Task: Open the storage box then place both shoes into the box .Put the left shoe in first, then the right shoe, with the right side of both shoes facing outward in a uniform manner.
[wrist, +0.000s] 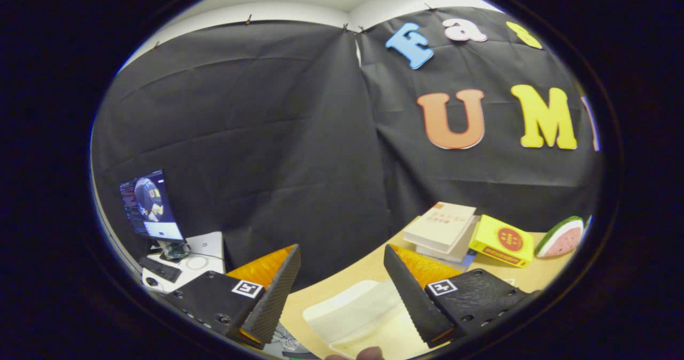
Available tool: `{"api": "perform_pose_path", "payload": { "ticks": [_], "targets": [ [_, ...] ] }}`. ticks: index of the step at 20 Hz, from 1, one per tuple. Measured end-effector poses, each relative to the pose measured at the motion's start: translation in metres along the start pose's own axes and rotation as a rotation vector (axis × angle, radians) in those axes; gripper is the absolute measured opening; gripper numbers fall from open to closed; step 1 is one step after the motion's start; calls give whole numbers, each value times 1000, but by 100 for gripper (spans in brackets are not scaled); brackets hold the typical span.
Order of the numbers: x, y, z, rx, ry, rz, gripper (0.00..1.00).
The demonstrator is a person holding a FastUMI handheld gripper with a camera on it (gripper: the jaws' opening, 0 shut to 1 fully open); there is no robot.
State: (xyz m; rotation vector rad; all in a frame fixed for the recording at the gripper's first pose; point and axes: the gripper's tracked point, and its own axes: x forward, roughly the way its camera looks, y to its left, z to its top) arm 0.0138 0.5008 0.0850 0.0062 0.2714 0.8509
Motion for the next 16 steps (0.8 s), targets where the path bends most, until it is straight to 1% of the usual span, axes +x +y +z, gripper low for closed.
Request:
{"api": "perform_pose_path", "payload": {
  "ticks": [4,7,10,14,16],
  "targets": [
    [-71,-71,17,-9,-116,-158,96],
    [-132,-126,22,-12,-169,-256,96],
    [-193,-184,17,1,-201,-349,95],
    [-257,-254,-19,8,-181,-464,95],
    [-285,-298,-44,-24,-144,-549,95]
  ]
}}
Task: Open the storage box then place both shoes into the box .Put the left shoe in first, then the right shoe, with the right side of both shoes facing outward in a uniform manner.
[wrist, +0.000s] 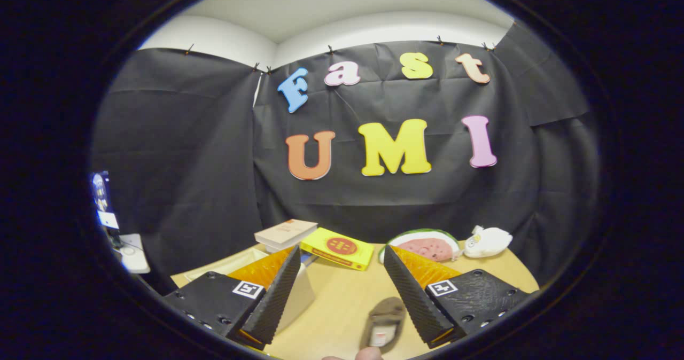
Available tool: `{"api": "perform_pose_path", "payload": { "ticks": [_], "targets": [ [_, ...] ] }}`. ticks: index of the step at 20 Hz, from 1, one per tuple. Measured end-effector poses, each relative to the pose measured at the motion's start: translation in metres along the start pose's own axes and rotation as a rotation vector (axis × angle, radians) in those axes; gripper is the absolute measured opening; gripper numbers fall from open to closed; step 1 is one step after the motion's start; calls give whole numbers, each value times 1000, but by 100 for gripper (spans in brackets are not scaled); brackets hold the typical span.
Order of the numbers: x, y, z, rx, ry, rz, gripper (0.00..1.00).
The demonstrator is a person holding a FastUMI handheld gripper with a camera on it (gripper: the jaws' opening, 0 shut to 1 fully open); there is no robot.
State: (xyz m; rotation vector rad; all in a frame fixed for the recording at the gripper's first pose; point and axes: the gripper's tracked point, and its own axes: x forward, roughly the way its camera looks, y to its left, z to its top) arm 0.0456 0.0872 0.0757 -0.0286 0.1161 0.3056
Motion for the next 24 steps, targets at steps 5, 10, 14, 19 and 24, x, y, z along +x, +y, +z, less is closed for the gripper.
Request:
{"api": "perform_pose_path", "payload": {
  "ticks": [5,10,14,19,24],
  "targets": [
    [4,-56,-68,-4,129,-79,95],
    [22,-70,-148,21,295,-101,95],
    [39,-77,-197,86,428,-121,96],
    [60,-79,-235,116,537,-122,96],
    [67,-64,-261,243,624,-62,47]
  ]
}}
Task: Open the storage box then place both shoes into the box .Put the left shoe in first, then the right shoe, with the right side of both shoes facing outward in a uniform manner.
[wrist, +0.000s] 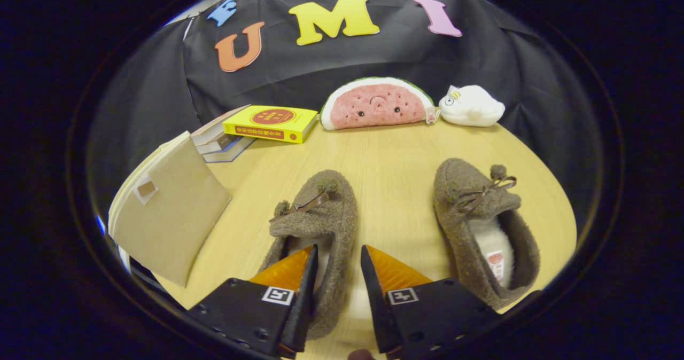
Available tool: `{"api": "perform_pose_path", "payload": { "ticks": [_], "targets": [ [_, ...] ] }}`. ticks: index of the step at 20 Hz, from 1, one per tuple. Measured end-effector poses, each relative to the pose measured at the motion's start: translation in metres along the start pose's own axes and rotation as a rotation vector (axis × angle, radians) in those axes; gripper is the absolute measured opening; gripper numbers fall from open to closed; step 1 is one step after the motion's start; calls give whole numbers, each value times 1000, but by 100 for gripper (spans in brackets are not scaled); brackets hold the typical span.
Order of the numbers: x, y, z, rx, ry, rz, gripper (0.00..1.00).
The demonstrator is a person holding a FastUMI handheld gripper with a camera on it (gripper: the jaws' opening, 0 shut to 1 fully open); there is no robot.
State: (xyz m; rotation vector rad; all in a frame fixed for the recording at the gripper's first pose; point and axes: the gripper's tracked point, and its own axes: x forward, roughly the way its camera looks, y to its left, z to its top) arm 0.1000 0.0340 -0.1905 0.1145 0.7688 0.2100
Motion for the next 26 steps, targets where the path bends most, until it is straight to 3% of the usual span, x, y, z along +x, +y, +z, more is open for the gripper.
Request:
{"api": "perform_pose_path", "payload": {
  "ticks": [3,5,17,26],
  "targets": [
    [-1,-5,2,46,1,-15,6],
    [-1,0,0,71,-4,-12,0],
    [-33,48,4,276,-34,91,0],
    [-110,151,101,307,-164,205,0]
  ]
}}
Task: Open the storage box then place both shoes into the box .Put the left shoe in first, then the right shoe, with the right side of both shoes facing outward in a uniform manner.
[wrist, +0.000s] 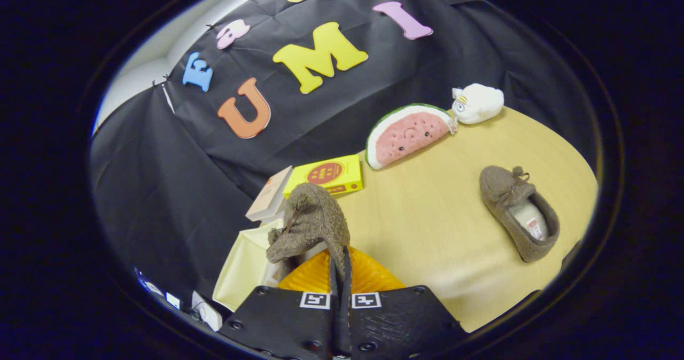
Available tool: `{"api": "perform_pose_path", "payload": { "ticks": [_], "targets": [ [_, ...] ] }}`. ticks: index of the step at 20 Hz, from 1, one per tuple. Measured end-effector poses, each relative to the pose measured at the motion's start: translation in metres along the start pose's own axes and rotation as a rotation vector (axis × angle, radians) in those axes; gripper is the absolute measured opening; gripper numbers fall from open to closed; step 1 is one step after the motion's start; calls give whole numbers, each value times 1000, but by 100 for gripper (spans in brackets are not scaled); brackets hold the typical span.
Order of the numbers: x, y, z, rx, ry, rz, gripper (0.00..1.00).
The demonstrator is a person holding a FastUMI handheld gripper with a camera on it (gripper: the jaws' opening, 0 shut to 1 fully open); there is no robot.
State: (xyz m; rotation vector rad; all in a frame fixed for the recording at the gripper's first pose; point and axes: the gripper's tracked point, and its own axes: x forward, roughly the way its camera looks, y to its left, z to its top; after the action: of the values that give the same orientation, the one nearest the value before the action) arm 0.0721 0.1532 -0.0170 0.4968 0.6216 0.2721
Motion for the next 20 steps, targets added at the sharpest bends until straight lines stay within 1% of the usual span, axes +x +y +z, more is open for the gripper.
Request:
{"api": "perform_pose_path", "payload": {
  "ticks": [3,5,9,13,17,20],
  "targets": [
    [-3,55,8,-10,-30,31,0],
    [2,87,11,11,-39,51,0],
    [30,132,-13,43,-27,44,0],
    [57,153,-41,84,-55,1,0],
    [74,158,-74,110,-78,-52,0],
    [90,160,-103,148,-63,-80,0]
  ]
}}
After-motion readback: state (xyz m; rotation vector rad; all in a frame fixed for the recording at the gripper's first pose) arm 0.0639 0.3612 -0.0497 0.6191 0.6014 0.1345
